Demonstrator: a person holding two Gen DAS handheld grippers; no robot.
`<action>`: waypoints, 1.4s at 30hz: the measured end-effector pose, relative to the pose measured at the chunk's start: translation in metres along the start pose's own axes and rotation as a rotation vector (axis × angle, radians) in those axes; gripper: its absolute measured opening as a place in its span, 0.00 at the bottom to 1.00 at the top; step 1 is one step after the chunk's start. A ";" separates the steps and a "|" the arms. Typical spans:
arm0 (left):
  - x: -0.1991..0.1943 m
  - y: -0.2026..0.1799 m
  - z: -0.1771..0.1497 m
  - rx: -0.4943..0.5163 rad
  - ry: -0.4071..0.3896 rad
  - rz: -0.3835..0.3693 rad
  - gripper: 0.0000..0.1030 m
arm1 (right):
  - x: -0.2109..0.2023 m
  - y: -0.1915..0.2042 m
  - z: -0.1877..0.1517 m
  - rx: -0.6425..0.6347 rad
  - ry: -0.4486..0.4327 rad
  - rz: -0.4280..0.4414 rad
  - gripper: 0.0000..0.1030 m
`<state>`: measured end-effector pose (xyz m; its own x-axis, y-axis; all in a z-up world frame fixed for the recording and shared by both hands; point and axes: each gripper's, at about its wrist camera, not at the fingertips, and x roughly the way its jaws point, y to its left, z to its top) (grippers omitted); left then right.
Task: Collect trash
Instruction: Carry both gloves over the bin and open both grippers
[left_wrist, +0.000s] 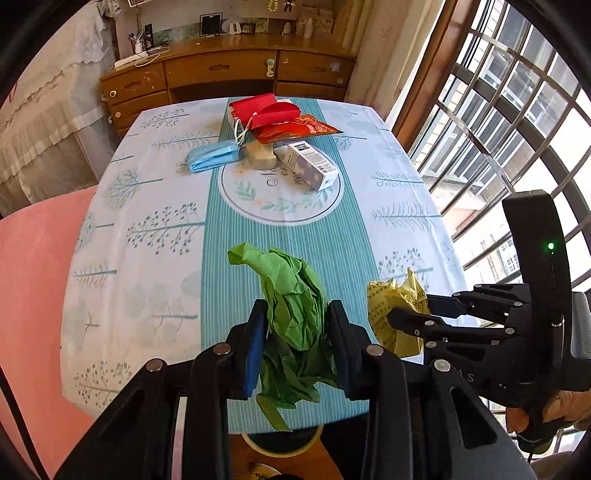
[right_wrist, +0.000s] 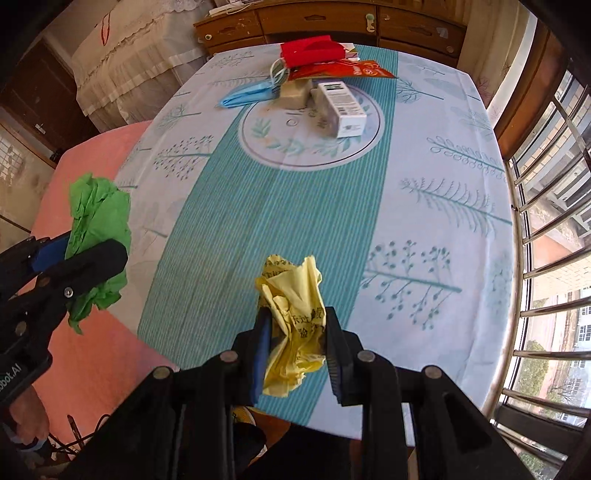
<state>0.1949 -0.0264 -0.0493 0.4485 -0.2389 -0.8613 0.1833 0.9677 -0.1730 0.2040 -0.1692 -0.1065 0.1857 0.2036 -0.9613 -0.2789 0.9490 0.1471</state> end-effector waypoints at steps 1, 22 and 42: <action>-0.005 0.006 -0.011 0.003 -0.003 -0.003 0.30 | -0.001 0.010 -0.009 0.009 0.001 -0.004 0.27; -0.003 0.074 -0.242 -0.050 0.174 -0.052 0.30 | 0.052 0.134 -0.199 0.072 0.167 -0.110 0.27; 0.222 0.106 -0.353 -0.286 0.321 -0.083 0.32 | 0.274 0.068 -0.265 0.249 0.195 -0.075 0.27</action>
<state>0.0054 0.0513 -0.4277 0.1398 -0.3238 -0.9357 -0.0624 0.9403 -0.3347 -0.0132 -0.1124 -0.4218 0.0059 0.1034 -0.9946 -0.0279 0.9943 0.1032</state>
